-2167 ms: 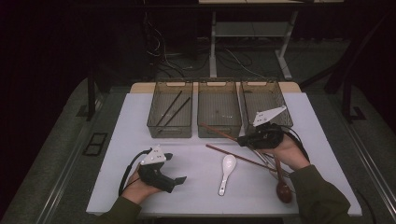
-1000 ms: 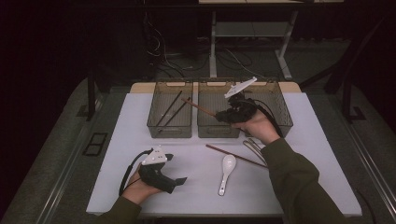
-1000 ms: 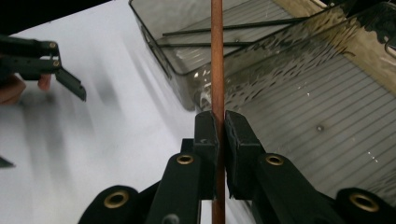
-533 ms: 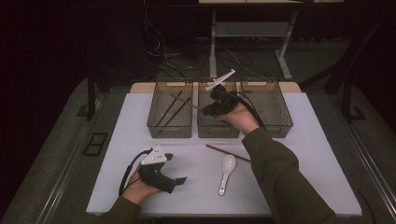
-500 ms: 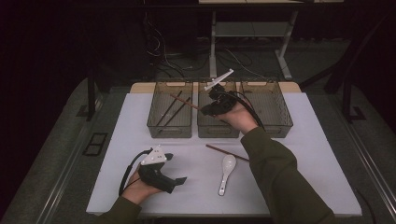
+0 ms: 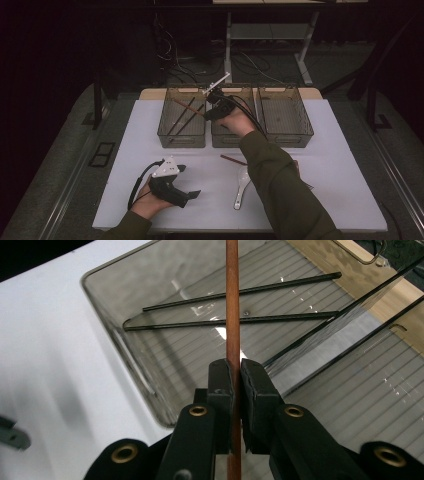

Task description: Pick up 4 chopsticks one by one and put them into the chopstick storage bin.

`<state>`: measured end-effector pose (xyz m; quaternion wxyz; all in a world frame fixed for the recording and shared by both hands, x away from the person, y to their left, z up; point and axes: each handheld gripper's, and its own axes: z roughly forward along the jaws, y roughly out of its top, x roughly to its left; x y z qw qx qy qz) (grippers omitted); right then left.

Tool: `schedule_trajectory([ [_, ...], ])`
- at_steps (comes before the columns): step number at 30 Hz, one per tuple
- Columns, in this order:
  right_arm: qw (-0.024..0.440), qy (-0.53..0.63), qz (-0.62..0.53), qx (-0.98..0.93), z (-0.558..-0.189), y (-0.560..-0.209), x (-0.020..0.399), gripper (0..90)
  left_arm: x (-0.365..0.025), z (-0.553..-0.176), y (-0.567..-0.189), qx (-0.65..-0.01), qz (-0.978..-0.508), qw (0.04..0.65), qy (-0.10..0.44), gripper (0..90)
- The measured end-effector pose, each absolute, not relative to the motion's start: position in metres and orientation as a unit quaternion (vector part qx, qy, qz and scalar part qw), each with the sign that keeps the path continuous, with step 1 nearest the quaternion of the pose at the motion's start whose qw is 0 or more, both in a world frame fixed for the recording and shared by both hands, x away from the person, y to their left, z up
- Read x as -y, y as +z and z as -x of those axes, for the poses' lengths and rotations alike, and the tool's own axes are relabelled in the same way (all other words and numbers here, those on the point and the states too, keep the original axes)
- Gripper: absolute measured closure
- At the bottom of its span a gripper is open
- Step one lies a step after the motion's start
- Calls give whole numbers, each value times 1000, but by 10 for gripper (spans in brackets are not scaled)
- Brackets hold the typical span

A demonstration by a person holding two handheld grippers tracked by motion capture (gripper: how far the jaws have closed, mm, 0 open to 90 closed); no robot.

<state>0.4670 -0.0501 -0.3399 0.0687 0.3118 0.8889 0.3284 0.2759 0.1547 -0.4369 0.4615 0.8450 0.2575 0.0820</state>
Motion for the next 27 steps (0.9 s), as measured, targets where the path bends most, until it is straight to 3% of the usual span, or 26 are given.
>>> schedule_trajectory([
  [27, 73, 277, -374, -882, -498, -370, -7, 834, -150, -274, -435, -244, -848, 463, 86, 0],
])
